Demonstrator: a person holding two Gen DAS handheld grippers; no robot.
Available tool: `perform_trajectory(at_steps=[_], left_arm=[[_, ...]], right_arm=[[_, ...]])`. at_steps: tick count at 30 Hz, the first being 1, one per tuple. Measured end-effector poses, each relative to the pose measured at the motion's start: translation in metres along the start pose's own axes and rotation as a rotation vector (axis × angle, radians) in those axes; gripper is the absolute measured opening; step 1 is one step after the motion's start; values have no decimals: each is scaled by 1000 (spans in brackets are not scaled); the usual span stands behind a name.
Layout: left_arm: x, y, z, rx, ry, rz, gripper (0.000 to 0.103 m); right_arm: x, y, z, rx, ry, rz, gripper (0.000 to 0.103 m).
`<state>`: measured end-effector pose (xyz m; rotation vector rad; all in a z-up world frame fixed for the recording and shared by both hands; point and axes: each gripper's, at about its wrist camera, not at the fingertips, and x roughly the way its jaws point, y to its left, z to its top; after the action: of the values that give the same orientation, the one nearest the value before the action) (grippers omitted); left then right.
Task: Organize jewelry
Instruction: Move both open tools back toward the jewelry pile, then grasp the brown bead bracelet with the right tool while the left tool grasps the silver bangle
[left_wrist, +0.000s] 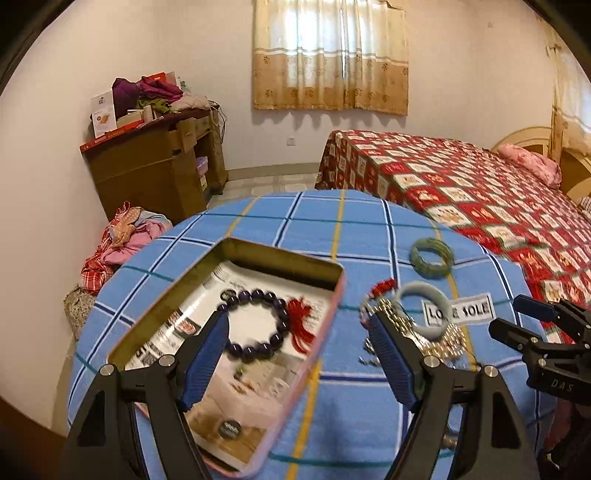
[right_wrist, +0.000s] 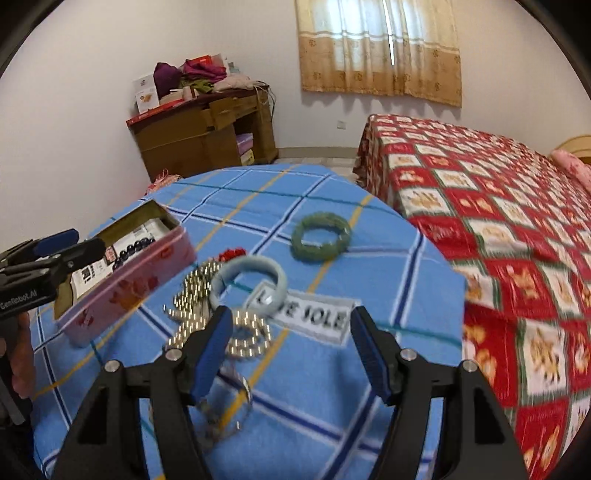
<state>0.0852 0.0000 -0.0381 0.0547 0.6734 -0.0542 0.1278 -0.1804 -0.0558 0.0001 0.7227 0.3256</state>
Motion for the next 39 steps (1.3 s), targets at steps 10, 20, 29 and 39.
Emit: perform_trajectory(at_steps=[10, 20, 29, 39], left_arm=[[-18, -14, -23, 4, 5, -16, 78], [-8, -22, -35, 16, 44, -37, 78], [-12, -25, -37, 15, 37, -45, 78], [-33, -51, -35, 85, -21, -63, 78]], right_arm=[[-13, 21, -31, -89, 37, 55, 62], [6, 42, -41, -183, 91, 78, 36], [-2, 50, -49, -227, 71, 98, 12], [-41, 29, -34, -132, -35, 98, 11]])
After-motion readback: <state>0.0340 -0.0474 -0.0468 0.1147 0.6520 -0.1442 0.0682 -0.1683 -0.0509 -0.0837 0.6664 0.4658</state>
